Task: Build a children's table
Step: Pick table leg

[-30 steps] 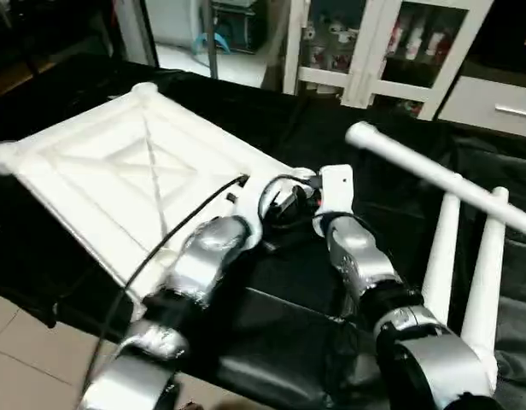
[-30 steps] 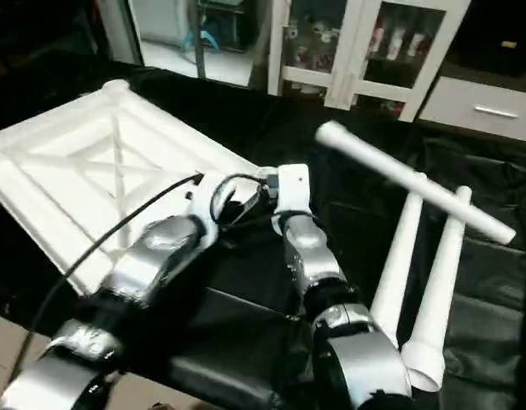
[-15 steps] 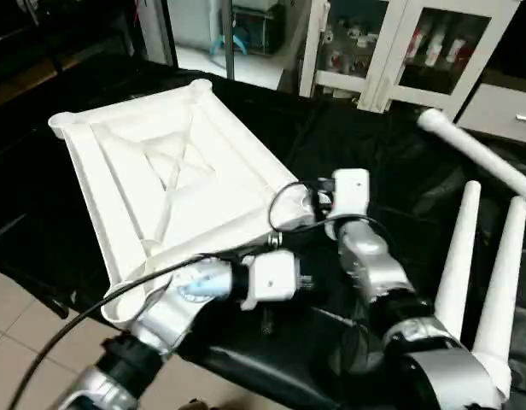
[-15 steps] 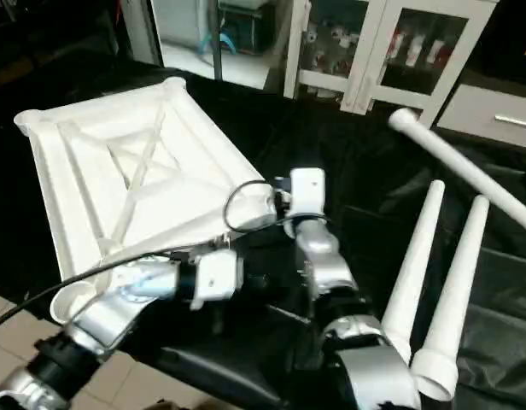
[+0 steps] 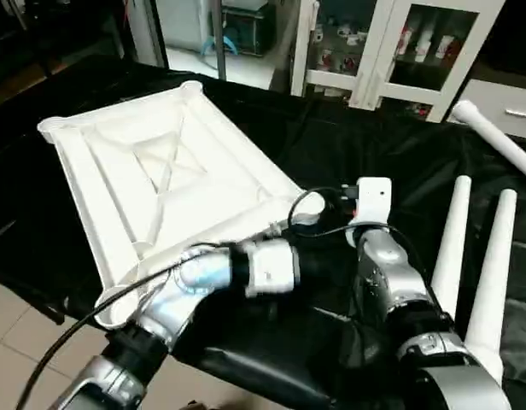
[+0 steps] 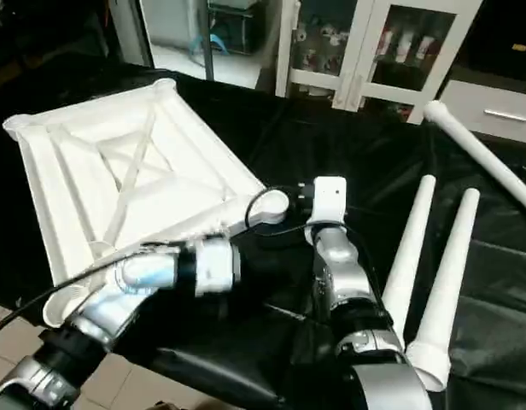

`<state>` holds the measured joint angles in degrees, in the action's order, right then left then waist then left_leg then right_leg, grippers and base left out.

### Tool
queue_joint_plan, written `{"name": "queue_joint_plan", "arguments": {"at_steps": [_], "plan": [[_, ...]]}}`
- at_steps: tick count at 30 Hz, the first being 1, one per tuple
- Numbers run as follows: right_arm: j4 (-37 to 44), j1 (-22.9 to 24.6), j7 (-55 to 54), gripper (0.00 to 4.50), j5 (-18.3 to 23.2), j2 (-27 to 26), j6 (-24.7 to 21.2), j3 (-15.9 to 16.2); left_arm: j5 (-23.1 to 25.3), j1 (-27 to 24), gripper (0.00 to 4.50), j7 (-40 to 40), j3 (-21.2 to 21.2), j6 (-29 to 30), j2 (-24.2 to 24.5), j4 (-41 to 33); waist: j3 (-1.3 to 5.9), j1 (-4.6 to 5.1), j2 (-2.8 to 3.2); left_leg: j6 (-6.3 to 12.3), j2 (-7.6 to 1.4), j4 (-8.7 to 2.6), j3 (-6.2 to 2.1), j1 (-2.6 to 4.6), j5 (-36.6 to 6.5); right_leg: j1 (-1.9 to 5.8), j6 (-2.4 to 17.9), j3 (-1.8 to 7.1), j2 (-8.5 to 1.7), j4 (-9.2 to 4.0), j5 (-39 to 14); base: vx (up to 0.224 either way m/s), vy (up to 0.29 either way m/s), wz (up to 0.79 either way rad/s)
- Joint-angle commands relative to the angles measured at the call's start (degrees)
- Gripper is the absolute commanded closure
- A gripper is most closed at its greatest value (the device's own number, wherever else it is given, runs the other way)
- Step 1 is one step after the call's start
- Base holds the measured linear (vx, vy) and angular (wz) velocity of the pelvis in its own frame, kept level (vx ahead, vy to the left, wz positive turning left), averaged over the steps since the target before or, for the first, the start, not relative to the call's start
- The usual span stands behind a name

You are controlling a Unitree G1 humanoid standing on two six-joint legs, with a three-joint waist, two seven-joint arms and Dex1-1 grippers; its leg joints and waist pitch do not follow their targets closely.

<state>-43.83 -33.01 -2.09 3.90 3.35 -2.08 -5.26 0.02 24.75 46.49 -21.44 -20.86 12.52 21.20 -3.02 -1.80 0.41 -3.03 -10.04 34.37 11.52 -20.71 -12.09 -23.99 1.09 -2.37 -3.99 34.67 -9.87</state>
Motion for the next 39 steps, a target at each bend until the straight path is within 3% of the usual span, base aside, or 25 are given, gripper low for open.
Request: {"name": "queue_joint_plan", "arguments": {"at_steps": [1,2,6,10,11,13,14,15,16,19,20,23,24,25,26,29,30,34,35,36,37,39], "plan": [[2.99,0.93,-0.21,1.44,-0.01,-0.01,-1.22,-0.13,-4.74,1.04,4.50,-4.08,4.43,6.93,-1.96,-1.80,3.94,-0.01,0.21,0.90,-2.83,-3.97,-0.95,0.67,-8.78,3.46,14.04,2.55,-3.65,-3.11,-3.77,0.000,0.000,0.00],[3.50,1.15,-0.16,1.40,-0.09,-0.03,-1.35,-0.03,-4.96,1.34,4.30,-5.66,5.36,8.29,-2.30,-1.89,3.99,-0.04,0.23,0.82,-2.87,-3.93,-0.94,0.71,-8.56,3.47,14.15,2.54,-3.65,-2.95,-3.52,0.000,0.000,0.00],[6.73,2.49,0.24,1.38,-0.64,-0.11,-2.35,0.82,-3.12,2.96,4.18,-12.45,8.04,16.28,-1.82,0.04,3.94,-0.11,0.05,1.60,-2.68,-3.87,-1.08,0.60,-8.38,3.39,13.21,2.45,-3.50,-3.18,-4.81,0.000,0.000,0.00],[9.14,3.49,0.63,1.38,-1.18,0.14,-3.36,1.69,-3.06,2.79,3.87,-14.28,9.70,20.43,-2.35,0.23,3.96,-0.10,0.03,1.98,-2.53,-3.77,-1.10,0.52,-7.40,3.32,12.45,2.46,-3.45,-3.29,-5.24,0.000,0.000,0.00],[11.25,4.29,0.78,1.38,-1.19,0.43,-4.52,1.78,-4.62,2.22,3.75,-14.98,10.90,26.26,-3.11,-1.88,4.02,-0.15,0.06,2.09,-2.59,-3.70,-1.04,0.53,-6.80,3.32,12.82,2.46,-3.47,-3.15,-4.32,0.000,0.000,0.00],[11.25,4.29,0.78,1.38,-1.19,0.43,-4.52,1.78,-4.62,2.22,3.63,-14.98,10.90,26.26,-3.11,-1.88,4.02,-0.27,0.04,2.32,-2.59,-3.66,-1.10,0.46,-6.07,3.37,13.01,2.43,-3.43,-3.02,-3.39,0.000,0.000,0.00],[14.68,5.33,1.02,1.38,-1.39,0.93,-6.15,2.03,-6.02,1.53,3.53,-16.00,11.60,31.91,-3.31,-4.75,4.07,-0.44,0.84,2.32,-2.62,-3.66,-1.17,0.55,-6.09,3.34,13.25,2.40,-3.53,-2.87,-3.06,0.000,0.000,0.00],[16.03,5.66,1.16,1.38,-1.50,1.16,-6.84,2.17,-6.01,1.27,3.53,-16.13,11.49,33.04,-3.07,-5.65,4.04,-0.38,0.38,2.56,-2.70,-3.65,-1.17,0.46,-5.88,3.35,13.27,2.34,-3.42,-2.96,-2.18,0.000,0.000,0.00],[17.19,5.95,1.27,1.38,-1.60,1.36,-7.44,2.30,-5.96,1.06,3.44,-16.24,11.35,33.97,-2.85,-6.39,3.99,-0.53,0.62,2.74,-2.62,-3.69,-1.24,0.40,-5.95,3.44,13.15,2.30,-3.44,-2.99,-2.26,0.000,0.000,0.00],[23.63,7.41,1.96,1.38,-1.44,2.40,-10.95,2.58,-5.31,-0.28,3.23,-16.01,10.27,36.28,-1.74,-9.39,3.89,-0.52,0.43,2.76,-2.60,-3.77,-1.30,0.39,-6.69,3.50,12.43,2.29,-3.34,-3.20,-3.69,0.000,0.000,0.00],[27.06,8.20,2.55,1.38,-0.96,3.21,-13.27,2.37,-5.15,-1.27,3.07,-14.85,9.10,38.25,-1.13,-10.97,3.77,-0.39,-0.06,2.40,-2.60,-3.88,-1.24,0.46,-7.57,3.38,11.65,2.29,-3.19,-3.43,-5.53,0.000,0.000,0.00],[29.98,8.90,3.21,1.38,-0.61,4.09,-15.78,1.89,-5.29,-2.46,2.82,-11.78,7.22,40.88,-0.50,-12.90,3.64,-0.49,0.24,1.85,-2.62,-4.01,-1.32,0.50,-8.38,3.21,10.90,2.35,-3.29,-3.58,-7.90,0.000,0.000,0.00],[30.79,9.13,3.76,1.38,-0.72,4.65,-16.80,1.93,-5.68,-2.82,2.82,-10.74,6.42,42.75,-0.36,-13.46,3.62,-0.36,-0.17,1.55,-2.58,-3.99,-1.23,0.48,-8.68,3.09,10.64,2.41,-3.28,-3.72,-8.76,0.000,0.000,0.00],[32.33,9.54,4.84,1.38,-0.21,5.38,-18.84,2.01,-5.67,-2.92,2.82,-10.69,5.65,46.04,-0.31,-13.86,3.63,-0.47,0.10,1.28,-2.57,-3.98,-1.27,0.53,-8.69,3.15,10.46,2.46,-3.27,-3.58,-8.99,0.000,0.000,0.00],[35.77,10.33,8.22,1.38,1.58,7.36,-23.62,2.51,-4.87,-2.23,2.82,-11.52,4.82,49.32,-0.53,-12.78,3.58,-0.44,0.24,1.23,-2.49,-3.97,-1.29,0.51,-8.75,3.14,10.32,2.45,-3.16,-3.65,-8.80,0.000,0.000,0.00],[38.63,11.09,11.90,1.38,2.42,9.78,-26.35,3.80,-4.00,-1.05,2.82,-12.58,5.11,48.56,-0.96,-10.90,3.66,-0.57,0.18,1.55,-2.40,-3.87,-1.43,0.30,-7.78,3.43,10.16,2.41,-3.12,-3.70,-7.21,0.000,0.000,0.00],[41.14,11.76,14.77,1.38,3.63,11.76,-28.71,4.49,-3.78,0.20,2.82,-13.64,5.96,47.82,-1.35,-9.34,3.77,-0.69,0.34,1.75,-2.42,-3.76,-1.49,0.31,-7.22,3.52,10.41,2.47,-3.33,-3.60,-6.44,0.000,0.000,0.00],[49.62,14.57,24.48,1.38,6.69,20.50,-35.66,6.16,-4.68,5.19,2.48,-18.14,10.54,48.78,-3.09,-4.87,3.73,-1.08,-0.03,3.10,-2.46,-3.55,-1.60,0.06,-6.61,3.88,10.90,2.43,-3.53,-3.76,-6.25,0.000,0.000,0.00],[51.11,15.23,26.15,1.38,6.84,22.44,-36.77,6.31,-4.70,6.10,2.41,-18.71,10.95,49.45,-3.15,-4.52,3.64,-0.86,-0.43,3.22,-2.33,-3.57,-1.59,-0.24,-6.68,4.15,10.70,2.35,-3.39,-3.83,-6.94,0.000,0.000,0.00],[52.76,16.04,27.95,1.38,7.35,24.58,-38.05,6.28,-4.67,7.10,2.29,-19.30,11.26,49.56,-3.25,-3.91,3.70,-1.34,-0.34,3.45,-2.48,-3.39,-1.57,0.32,-6.80,3.90,10.49,2.47,-3.51,-3.99,-7.92,0.000,0.000,0.00],[53.15,16.24,28.37,1.38,7.50,25.06,-38.38,6.24,-4.71,7.34,2.16,-19.46,11.36,49.62,-3.30,-3.74,3.57,-1.15,-0.46,3.79,-2.36,-3.47,-1.68,-0.16,-6.61,4.07,10.60,2.34,-3.63,-4.02,-9.18,0.000,0.000,0.00],[57.32,18.34,33.01,1.38,9.74,30.11,-41.82,6.31,-4.81,9.43,2.06,-20.73,12.17,50.87,-3.91,-1.37,3.49,-1.21,-0.49,3.94,-2.36,-3.34,-1.62,0.10,-7.48,3.80,9.78,2.28,-3.61,-4.54,-13.11,0.000,0.000,0.00]]}}
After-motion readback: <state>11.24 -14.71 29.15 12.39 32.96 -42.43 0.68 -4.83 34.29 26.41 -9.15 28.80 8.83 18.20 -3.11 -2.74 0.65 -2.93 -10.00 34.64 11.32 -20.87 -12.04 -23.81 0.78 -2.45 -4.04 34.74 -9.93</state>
